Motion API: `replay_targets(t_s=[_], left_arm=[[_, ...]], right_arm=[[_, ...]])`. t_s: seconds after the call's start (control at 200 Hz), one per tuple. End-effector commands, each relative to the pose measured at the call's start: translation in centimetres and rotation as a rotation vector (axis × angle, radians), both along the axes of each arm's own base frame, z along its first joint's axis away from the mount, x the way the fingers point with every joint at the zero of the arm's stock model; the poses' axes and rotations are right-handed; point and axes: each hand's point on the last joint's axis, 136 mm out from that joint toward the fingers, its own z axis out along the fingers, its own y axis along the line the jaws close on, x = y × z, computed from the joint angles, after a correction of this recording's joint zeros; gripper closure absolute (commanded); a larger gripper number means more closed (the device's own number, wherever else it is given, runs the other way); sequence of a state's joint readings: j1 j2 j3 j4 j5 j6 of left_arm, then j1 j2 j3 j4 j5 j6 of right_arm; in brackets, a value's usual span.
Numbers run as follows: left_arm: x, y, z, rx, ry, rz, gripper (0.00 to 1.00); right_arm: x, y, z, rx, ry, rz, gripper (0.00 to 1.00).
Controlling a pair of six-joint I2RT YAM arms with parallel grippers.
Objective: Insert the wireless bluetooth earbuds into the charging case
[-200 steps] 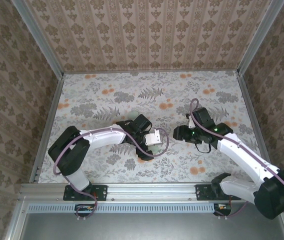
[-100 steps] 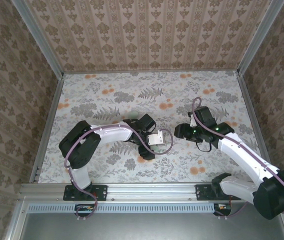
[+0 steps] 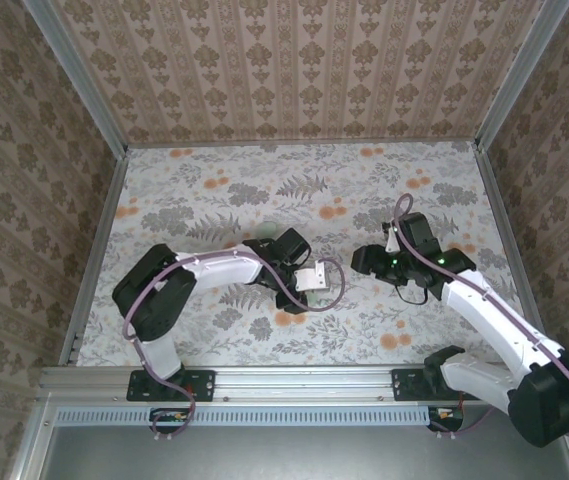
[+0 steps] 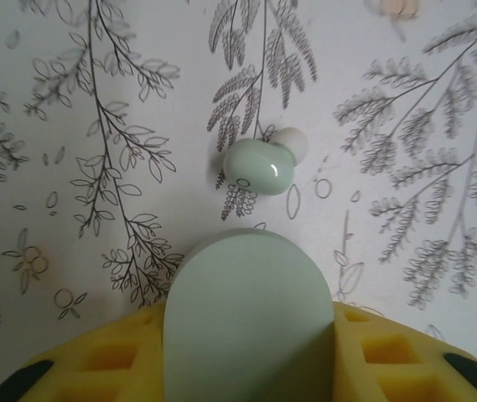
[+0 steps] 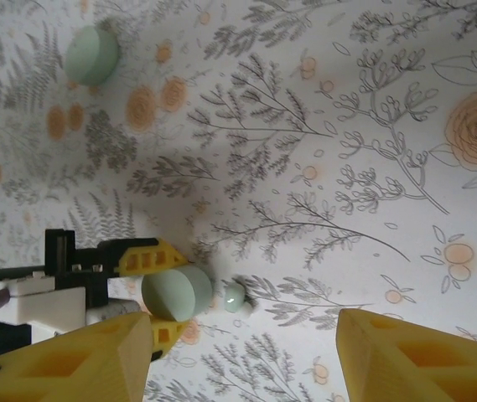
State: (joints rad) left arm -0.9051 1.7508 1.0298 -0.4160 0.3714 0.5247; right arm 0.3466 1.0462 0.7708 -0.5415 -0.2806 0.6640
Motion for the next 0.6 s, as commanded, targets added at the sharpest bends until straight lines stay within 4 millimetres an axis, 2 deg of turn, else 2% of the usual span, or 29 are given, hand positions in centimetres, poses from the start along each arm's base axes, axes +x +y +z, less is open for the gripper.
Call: replay_targets(t_s=[0.0, 0.155, 0.265, 0.355, 0.495, 0.595], left_arm=[[0.2, -0.4, 3.5, -0.109, -0.008, 0.021, 0.72], [1.1, -0.2, 7.8, -0.248, -0.038, 0.06, 0.72], [1.6, -0.2, 11.0, -0.346, -0.064, 0.072, 0.72], [1.8, -0.3, 13.4, -0.416, -0.088, 0.072, 0.72], [1.5, -0.4, 15.9, -0.494, -0.095, 0.06, 0.72], [1.4, -0.6, 17.0, -0.523, -0.093, 0.055, 0.72]], right_arm=[[-0.2, 0.8, 1.5, 0.097, -0.025, -0.003, 0.39], [-0.4, 2.1, 3.6, 0.234, -0.055, -0.013, 0.39], [-0.7, 3.7, 4.8, 0.355, -0.064, 0.007, 0.39], [-1.3, 5.1, 5.6, 0.382, -0.064, 0.056, 0.35], [-2.1, 7.2, 6.9, 0.375, -0.083, 0.138, 0.31], [-2.4, 8.4, 7.4, 0.371, -0.089, 0.18, 0.3]])
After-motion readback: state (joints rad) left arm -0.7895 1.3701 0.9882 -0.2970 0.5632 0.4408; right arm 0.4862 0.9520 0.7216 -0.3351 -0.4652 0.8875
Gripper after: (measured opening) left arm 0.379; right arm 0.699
